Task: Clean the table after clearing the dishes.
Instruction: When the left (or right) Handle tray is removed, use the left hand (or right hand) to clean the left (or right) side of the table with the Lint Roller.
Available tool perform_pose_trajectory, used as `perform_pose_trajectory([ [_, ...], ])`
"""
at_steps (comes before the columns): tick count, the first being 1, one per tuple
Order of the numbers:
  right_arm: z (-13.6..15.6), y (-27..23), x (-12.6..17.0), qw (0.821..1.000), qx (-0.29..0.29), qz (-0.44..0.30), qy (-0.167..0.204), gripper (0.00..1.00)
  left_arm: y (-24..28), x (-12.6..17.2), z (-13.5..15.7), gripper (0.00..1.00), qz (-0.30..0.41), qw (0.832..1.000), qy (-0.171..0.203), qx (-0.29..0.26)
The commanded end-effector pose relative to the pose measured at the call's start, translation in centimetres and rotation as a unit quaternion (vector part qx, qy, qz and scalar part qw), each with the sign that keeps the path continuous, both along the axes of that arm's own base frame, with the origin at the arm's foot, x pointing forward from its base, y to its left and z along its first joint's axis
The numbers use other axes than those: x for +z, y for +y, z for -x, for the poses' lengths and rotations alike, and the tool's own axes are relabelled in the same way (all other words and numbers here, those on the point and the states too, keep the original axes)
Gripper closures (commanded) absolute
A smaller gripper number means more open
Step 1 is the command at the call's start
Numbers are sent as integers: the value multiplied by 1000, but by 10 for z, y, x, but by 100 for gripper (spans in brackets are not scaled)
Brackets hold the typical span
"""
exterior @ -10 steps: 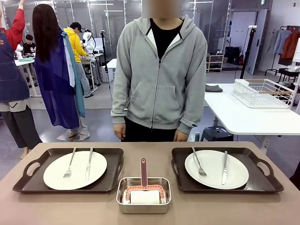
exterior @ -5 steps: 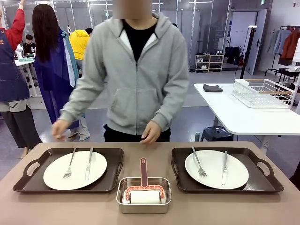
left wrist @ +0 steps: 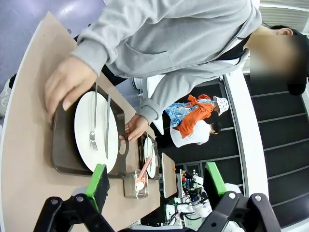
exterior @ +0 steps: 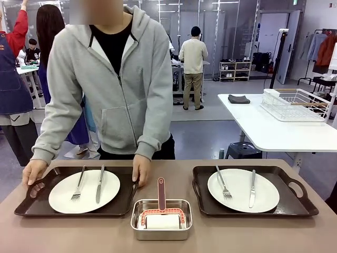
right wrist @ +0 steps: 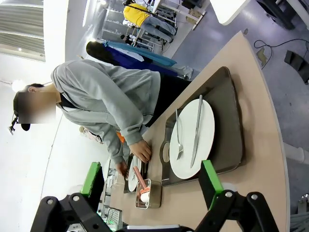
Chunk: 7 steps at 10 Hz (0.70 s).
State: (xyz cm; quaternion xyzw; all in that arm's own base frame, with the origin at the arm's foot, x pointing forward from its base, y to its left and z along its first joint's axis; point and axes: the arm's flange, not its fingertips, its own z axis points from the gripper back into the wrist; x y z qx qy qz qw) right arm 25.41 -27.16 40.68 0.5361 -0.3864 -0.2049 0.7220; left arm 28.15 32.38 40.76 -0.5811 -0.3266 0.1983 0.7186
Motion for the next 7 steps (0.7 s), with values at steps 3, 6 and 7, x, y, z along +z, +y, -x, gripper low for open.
perform_pose_trajectory([
  [3, 2, -1, 2, 1000, -1, -1, -4, 0, 1, 2, 4, 0, 0, 1000, -3, 0],
  [6, 2, -1, 2, 1000, -1, -1, -4, 0, 1, 2, 4, 0, 0, 1000, -3, 0],
  [7, 2, -1, 2, 1000, -1, -1, -4, 0, 1, 2, 4, 0, 0, 1000, -3, 0],
])
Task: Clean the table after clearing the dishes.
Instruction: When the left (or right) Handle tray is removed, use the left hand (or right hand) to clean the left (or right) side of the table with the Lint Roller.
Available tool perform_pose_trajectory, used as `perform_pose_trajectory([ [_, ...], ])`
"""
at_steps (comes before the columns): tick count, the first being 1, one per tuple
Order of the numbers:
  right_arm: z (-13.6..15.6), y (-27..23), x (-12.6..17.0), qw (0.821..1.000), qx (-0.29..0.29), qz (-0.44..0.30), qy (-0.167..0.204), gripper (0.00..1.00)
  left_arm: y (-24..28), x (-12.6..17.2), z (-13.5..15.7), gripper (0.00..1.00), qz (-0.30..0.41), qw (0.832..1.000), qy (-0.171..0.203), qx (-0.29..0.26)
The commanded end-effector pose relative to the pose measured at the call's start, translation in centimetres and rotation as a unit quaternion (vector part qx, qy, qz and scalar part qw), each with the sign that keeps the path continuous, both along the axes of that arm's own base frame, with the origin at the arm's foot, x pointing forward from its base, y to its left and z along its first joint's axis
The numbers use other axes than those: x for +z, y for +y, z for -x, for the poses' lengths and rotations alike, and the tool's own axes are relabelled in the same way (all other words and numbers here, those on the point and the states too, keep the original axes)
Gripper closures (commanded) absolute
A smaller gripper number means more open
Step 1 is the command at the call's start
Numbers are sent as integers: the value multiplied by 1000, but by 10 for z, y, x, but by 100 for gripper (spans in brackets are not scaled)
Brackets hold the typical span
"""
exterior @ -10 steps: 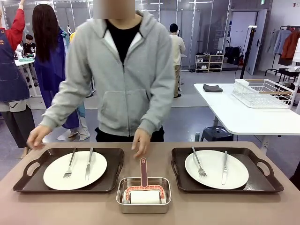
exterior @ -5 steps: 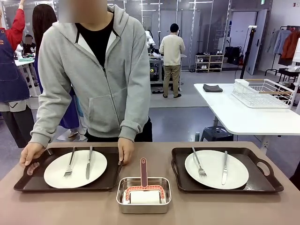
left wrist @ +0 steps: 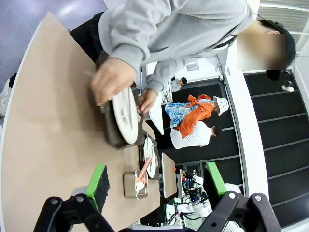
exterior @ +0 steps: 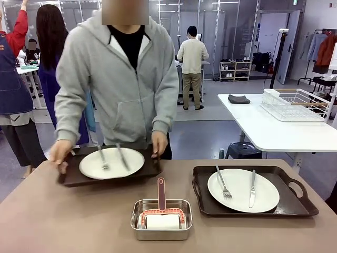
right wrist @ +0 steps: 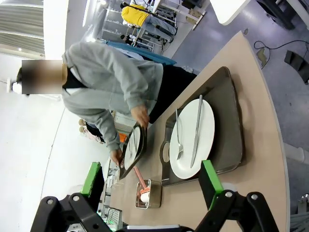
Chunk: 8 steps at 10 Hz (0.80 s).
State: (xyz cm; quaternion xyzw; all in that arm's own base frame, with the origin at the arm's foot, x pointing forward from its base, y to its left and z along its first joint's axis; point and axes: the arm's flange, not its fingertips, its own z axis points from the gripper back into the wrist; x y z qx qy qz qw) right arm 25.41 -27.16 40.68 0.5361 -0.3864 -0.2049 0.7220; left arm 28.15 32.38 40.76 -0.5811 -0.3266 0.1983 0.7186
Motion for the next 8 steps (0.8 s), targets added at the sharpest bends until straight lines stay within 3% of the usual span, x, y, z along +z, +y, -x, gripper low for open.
perform_pose_trajectory([
  [1, 2, -1, 2, 1000, -1, -1, -4, 0, 1, 2, 4, 0, 0, 1000, -3, 0],
  [7, 2, -1, 2, 1000, -1, -1, -4, 0, 0, 0, 0, 0, 0, 1000, 0, 0],
  [8, 2, -1, 2, 1000, -1, -1, -4, 0, -15, 46, -16, 0, -63, 997, -46, -27],
])
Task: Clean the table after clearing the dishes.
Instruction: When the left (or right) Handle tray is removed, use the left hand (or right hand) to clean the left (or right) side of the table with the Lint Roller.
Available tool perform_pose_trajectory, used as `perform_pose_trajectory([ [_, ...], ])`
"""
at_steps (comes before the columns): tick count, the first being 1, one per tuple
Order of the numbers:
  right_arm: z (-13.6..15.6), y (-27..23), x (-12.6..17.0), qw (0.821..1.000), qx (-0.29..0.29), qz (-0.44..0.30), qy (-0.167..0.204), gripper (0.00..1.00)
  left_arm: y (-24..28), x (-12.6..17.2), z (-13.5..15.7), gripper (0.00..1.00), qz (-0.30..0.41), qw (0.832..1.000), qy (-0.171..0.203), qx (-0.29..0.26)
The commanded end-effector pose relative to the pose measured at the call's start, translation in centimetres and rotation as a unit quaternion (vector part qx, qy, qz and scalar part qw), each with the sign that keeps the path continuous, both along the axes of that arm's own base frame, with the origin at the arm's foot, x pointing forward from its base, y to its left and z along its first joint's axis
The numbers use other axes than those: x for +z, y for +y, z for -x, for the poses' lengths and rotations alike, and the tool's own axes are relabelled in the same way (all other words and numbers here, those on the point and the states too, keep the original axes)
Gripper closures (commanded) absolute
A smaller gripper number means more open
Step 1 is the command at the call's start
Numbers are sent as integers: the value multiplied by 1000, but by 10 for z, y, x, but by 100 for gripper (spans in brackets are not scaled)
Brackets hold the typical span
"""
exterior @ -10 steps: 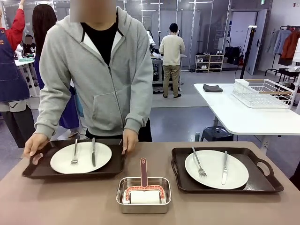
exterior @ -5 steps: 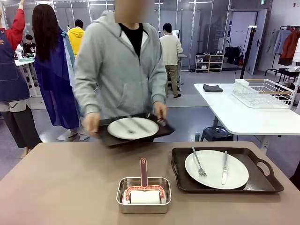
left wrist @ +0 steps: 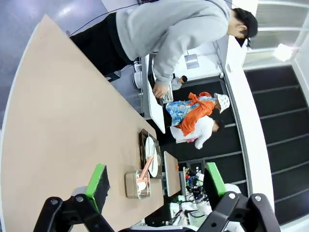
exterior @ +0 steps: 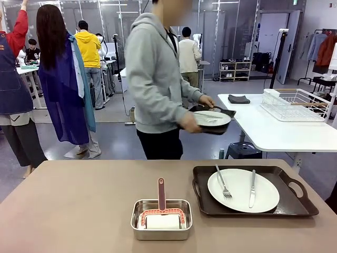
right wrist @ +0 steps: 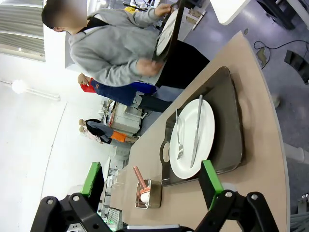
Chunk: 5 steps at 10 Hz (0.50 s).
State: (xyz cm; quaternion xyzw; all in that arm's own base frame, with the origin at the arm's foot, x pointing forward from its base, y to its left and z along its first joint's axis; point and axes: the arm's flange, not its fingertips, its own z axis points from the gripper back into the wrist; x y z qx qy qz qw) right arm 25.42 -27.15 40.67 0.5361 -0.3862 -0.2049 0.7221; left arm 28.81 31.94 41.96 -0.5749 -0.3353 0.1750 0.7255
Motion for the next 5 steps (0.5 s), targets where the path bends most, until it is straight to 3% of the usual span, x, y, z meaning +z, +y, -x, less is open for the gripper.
perform_pose_trajectory([
  [1, 2, -1, 2, 1000, -1, -1, -4, 0, -34, 74, -29, 0, -124, 990, -50, -44],
  [3, 2, -1, 2, 1000, -1, -1, -4, 0, -119, 156, -90, 0, -232, 962, -102, -104],
  [5, 2, -1, 2, 1000, -1, -1, -4, 0, -235, 212, -146, 0, -369, 899, -129, -196],
])
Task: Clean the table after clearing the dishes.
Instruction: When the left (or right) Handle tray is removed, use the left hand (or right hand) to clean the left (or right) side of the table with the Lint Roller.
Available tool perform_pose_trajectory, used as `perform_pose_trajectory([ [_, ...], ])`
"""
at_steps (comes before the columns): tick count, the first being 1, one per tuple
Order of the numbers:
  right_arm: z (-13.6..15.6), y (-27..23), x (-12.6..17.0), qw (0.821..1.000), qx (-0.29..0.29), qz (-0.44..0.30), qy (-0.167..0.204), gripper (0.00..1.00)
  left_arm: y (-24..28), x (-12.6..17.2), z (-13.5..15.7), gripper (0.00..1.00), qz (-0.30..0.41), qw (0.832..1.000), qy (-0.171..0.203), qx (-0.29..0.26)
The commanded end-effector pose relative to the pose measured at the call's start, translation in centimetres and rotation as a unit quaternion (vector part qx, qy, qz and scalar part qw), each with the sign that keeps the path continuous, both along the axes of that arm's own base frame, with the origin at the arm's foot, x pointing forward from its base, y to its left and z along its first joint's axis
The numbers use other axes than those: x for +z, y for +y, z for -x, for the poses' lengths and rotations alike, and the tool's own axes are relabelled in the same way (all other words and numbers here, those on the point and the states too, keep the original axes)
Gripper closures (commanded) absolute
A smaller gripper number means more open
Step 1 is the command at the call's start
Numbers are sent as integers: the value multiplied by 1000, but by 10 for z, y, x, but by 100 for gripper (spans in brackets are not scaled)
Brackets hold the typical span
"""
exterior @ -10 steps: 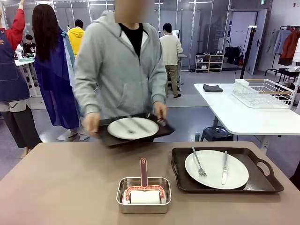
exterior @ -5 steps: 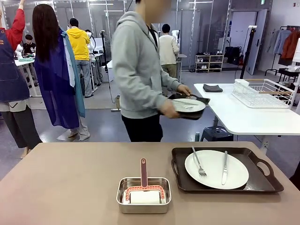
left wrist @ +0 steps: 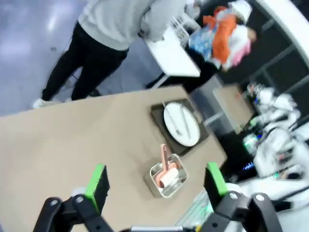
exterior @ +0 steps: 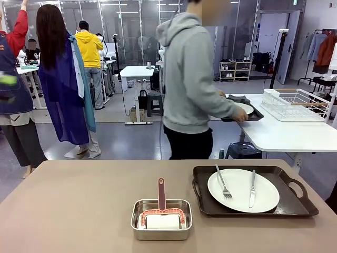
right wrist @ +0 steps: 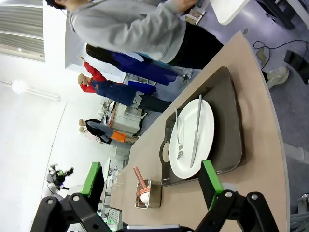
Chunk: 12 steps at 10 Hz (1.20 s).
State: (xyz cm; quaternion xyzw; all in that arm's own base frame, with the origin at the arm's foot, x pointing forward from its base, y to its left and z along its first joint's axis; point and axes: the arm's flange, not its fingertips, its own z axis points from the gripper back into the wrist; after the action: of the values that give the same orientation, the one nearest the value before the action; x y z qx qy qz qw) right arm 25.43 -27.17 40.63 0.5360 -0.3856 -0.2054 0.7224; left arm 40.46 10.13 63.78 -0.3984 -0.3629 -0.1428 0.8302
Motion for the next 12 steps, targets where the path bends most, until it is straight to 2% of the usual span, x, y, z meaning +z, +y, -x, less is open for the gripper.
perform_pose_trajectory([
  [1, 2, -1, 3, 1000, -1, -1, -5, 0, -79, 9, -46, 0, -108, 992, -24, -59],
  [2, 2, -1, 3, 1000, -1, -1, -5, 0, -139, 13, -57, 0, -169, 979, -44, -103],
  [4, 2, -1, 3, 1000, -1, -1, -5, 0, -254, -6, -81, 0, -281, 936, -62, -201],
  [5, 2, -1, 3, 1000, -1, -1, -5, 0, -294, -24, -87, 0, -306, 919, -64, -242],
  [7, 2, -1, 3, 1000, -1, -1, -5, 0, -355, -62, -94, 0, -313, 900, -48, -301],
  [9, 2, -1, 3, 1000, -1, -1, -5, 0, -382, -91, -101, 0, -354, 876, -40, -325],
  [10, 2, -1, 3, 1000, -1, -1, -5, 0, -387, -96, -99, 0, -350, 874, -37, -336],
  [11, 2, -1, 3, 1000, -1, -1, -5, 0, -381, -83, -87, 0, -325, 877, -53, -349],
  [12, 2, -1, 3, 1000, -1, -1, -5, 0, -389, -107, -96, 0, -340, 877, -33, -338],
])
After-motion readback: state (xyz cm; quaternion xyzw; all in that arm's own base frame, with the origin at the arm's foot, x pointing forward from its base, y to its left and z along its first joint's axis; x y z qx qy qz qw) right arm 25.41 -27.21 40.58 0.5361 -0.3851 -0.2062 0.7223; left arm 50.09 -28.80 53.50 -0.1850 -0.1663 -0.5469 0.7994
